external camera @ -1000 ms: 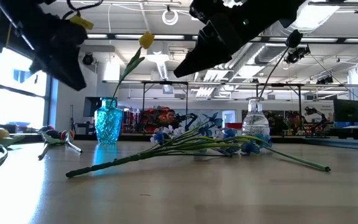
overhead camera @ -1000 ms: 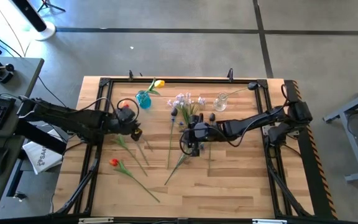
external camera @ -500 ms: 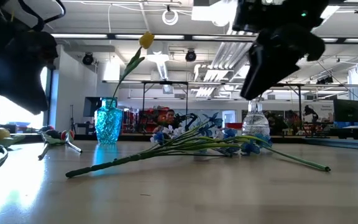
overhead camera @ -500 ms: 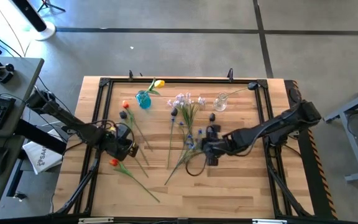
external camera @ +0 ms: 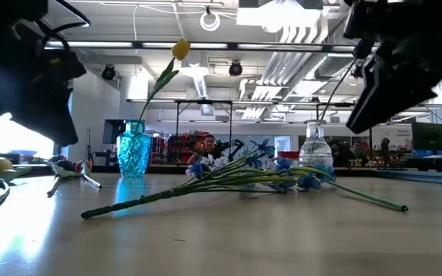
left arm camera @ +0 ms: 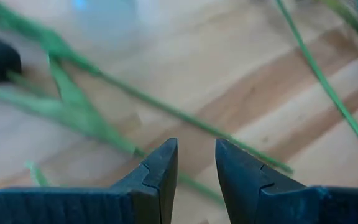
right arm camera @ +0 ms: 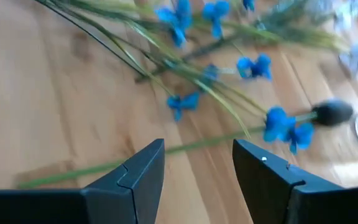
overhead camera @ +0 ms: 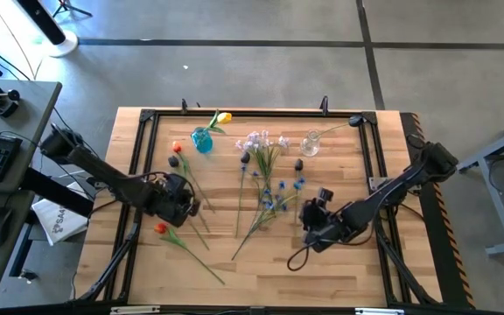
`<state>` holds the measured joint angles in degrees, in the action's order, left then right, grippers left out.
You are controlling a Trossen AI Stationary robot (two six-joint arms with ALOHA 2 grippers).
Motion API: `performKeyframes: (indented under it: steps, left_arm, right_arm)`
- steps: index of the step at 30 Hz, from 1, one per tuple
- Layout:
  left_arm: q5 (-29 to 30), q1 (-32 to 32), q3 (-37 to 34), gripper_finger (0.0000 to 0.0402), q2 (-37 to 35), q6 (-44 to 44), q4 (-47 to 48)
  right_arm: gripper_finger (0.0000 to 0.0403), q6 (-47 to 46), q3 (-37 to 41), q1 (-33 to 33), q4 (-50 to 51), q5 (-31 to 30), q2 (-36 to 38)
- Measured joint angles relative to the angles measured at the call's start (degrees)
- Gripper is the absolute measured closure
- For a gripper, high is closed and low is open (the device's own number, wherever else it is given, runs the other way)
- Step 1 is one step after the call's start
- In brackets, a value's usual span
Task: Sort flowers into vase by color
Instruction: Put the orange flower into the blue vase
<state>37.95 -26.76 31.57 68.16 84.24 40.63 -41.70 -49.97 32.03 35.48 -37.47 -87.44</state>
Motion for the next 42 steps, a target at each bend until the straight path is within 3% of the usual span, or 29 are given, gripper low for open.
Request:
performKeyframes:
  steps: [5, 16, 24, 28, 35, 42]
  left_arm:
    - [4.8, 2.5, 0.0, 0.0306, 1.9, -3.8, -4.1]
    - [3.6, 7.8, 0.0, 0.0297, 2.0, -3.4, -7.0]
    - [2.1, 11.0, 0.0, 0.0255, 2.0, 8.2, 1.5]
    - [1.4, 15.7, 0.0, 0.0239, 2.0, 9.2, 5.0]
    - [1.3, 24.6, 0.0, 0.0235, 2.0, 4.1, 4.3]
    - [0.0, 29.0, 0.0, 0.0236, 2.3, -0.7, 3.3]
  right_arm:
    - [0.0217, -1.8, 2.8, -0.6, -2.2, -2.5, 0.0]
    - [0.0217, 7.6, 3.0, -0.9, -8.9, -7.5, 0.0]
    - [0.0217, 13.2, 3.0, -2.3, -11.9, -7.8, 0.1]
    - [0.0217, 15.0, 3.0, -3.3, -12.6, -7.8, 0.1]
    - [0.0217, 15.2, 3.0, -4.7, -12.7, -7.8, 0.1]
    - [0.0217, 16.7, 3.0, -4.7, -13.0, -7.8, 0.1]
